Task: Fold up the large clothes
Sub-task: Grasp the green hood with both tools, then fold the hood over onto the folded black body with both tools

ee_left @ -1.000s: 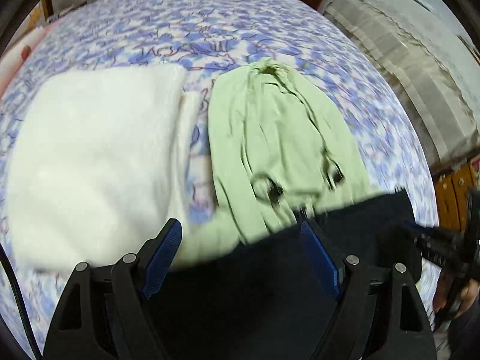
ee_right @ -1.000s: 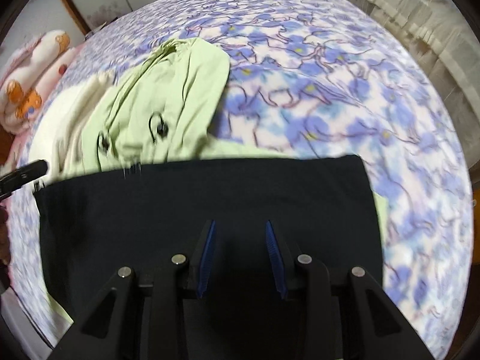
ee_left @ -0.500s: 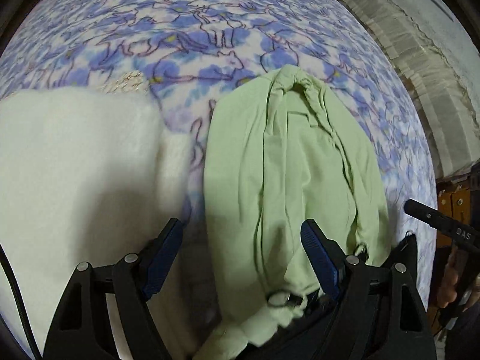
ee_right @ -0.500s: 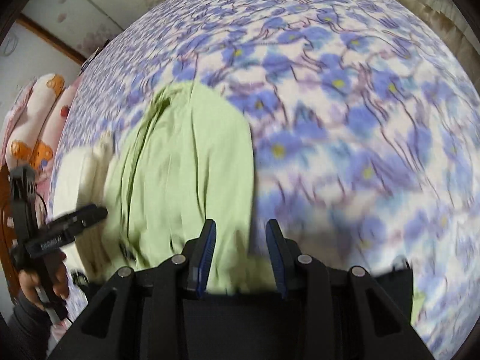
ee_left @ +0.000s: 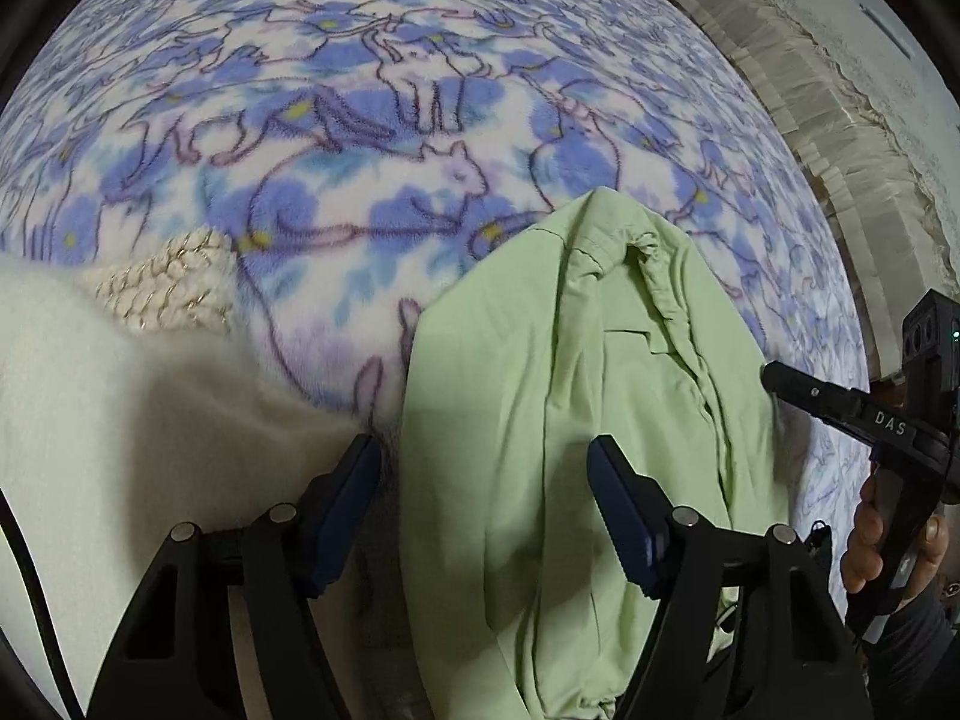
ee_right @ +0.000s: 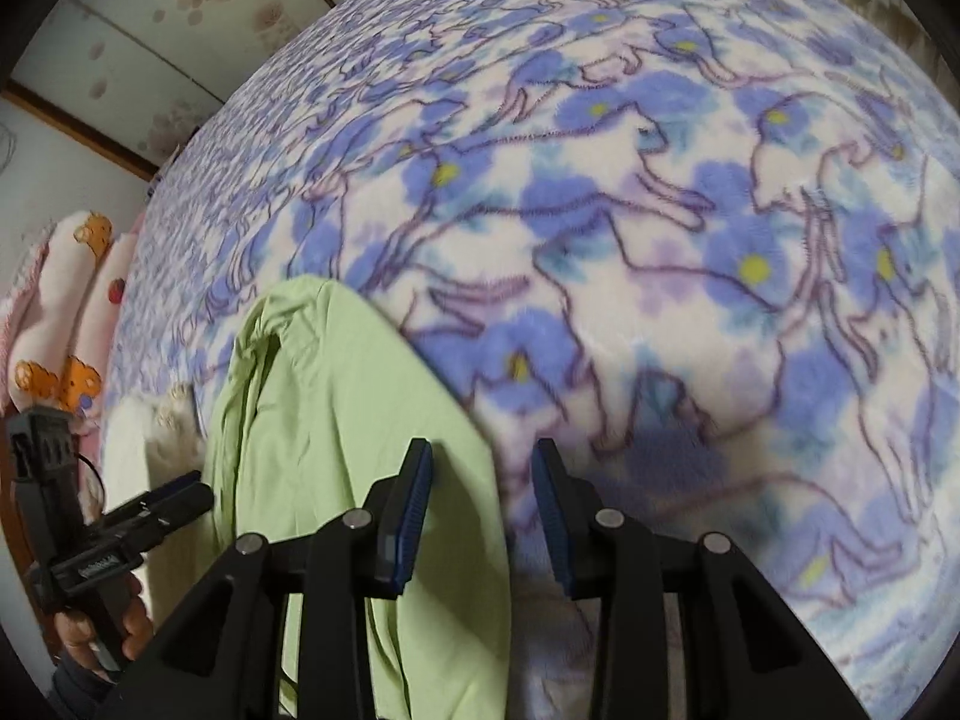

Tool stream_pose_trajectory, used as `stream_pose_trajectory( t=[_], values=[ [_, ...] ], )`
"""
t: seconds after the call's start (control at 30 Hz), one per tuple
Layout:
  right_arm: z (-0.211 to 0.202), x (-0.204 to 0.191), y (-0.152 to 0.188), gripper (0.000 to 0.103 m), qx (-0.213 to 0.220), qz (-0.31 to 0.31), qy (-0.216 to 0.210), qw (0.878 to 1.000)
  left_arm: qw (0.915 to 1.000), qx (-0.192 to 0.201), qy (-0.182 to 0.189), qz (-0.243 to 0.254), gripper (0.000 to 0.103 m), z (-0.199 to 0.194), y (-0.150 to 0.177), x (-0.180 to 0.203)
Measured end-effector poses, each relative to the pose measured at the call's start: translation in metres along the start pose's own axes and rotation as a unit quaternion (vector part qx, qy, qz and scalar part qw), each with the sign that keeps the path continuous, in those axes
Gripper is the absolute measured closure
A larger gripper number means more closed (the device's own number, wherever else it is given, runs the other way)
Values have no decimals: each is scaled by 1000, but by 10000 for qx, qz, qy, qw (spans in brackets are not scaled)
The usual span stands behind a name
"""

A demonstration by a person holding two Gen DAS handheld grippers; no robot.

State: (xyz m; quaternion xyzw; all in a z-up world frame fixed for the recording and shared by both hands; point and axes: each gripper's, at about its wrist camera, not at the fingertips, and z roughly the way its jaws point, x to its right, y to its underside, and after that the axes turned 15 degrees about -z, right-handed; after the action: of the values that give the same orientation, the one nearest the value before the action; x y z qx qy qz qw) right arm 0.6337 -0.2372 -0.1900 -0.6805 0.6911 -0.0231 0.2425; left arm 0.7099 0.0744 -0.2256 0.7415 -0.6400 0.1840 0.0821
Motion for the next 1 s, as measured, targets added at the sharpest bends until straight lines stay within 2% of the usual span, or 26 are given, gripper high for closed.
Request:
stream_pose_trajectory(
  t=[0.23,0.27,0.3,0.33,0.37,0.4,0.43,0.47,0.57,0.73,0.87,1.0],
  values=[
    [15,-3,-7,68,-50,-188,-485,9986,9988,-171,-297,350,33,19,-9,9],
    [17,-6,-8,68,-47,-260,-476,9985,9986,-190,-311,390,37,19,-9,9],
    [19,-9,-8,68,-63,-317,-488,9983,9980,-203,-373,460,43,21,-9,11],
    [21,-11,-8,69,-62,-334,-496,9982,9974,-220,-444,526,62,22,-10,12],
    [21,-13,-8,75,-53,-339,-482,9983,9973,-283,-411,546,80,25,-11,15],
    [21,-15,-7,80,-42,-367,-461,9983,9978,-335,-290,502,92,25,-11,17],
    [20,-17,-7,91,-23,-412,-453,9981,9981,-295,-288,463,95,24,-10,18],
    [17,-20,-6,95,5,-464,-440,9979,9981,-216,-332,481,97,22,-7,19],
    [-3,-28,-3,97,260,-658,-387,9967,9976,155,-365,563,99,5,4,27],
    [-60,-39,12,98,758,-881,-623,9913,9964,691,62,482,99,-55,28,28],
    [-119,-54,42,98,1207,-1139,-925,9818,9931,1016,465,357,99,-117,63,19],
    [-179,-76,98,98,1587,-1508,-1025,9703,9888,1137,932,248,99,-173,118,9]
  ],
)
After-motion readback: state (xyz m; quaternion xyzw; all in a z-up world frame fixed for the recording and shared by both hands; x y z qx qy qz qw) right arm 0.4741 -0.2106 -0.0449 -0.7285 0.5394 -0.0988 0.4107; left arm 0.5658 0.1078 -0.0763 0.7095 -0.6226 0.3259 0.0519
